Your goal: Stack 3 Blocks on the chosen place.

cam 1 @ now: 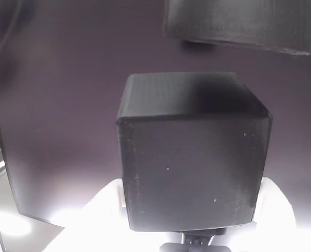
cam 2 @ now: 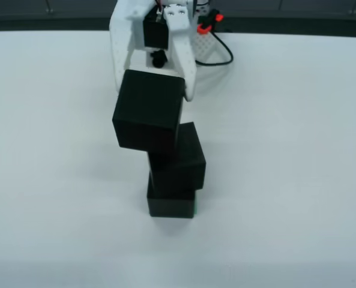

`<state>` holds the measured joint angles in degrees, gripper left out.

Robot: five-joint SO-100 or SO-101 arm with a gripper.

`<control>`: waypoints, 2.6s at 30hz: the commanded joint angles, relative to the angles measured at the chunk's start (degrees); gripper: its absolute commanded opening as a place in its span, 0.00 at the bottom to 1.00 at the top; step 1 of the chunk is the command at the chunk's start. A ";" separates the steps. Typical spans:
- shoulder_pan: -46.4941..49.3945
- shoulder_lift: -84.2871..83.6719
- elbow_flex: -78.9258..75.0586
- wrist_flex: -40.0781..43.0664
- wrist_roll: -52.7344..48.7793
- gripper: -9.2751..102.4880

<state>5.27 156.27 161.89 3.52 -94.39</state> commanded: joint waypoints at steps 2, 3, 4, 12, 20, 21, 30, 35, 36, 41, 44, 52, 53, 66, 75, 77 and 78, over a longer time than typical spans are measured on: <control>-0.62 -1.32 0.26 -4.04 0.44 0.28; -0.70 -1.85 0.26 -4.39 0.44 0.28; -0.70 -2.37 0.35 -4.92 0.44 0.28; -0.97 -5.36 1.05 -8.61 0.44 0.28; -1.85 -5.54 2.37 -10.20 0.44 0.28; -1.93 -5.36 2.55 -10.28 0.44 0.28; -1.93 -4.83 3.96 -12.30 0.44 0.28; -2.20 -4.83 4.83 -13.36 0.44 0.28; -2.29 -4.83 4.92 -13.54 0.44 0.28; -2.64 -4.83 4.92 -14.15 0.44 0.28; -2.64 -4.75 5.01 -15.03 0.44 0.30; -2.46 -4.75 7.82 -19.78 -0.26 0.33; -2.46 -4.75 8.00 -19.86 -0.26 0.33; -1.93 -4.75 8.09 -20.65 -0.44 0.37; -2.20 -0.88 5.45 -18.19 -0.44 0.37; -2.90 0.44 3.87 -15.21 0.00 0.37; -3.16 1.32 3.16 -13.45 0.26 0.37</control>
<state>2.81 155.13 168.93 -12.92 -94.39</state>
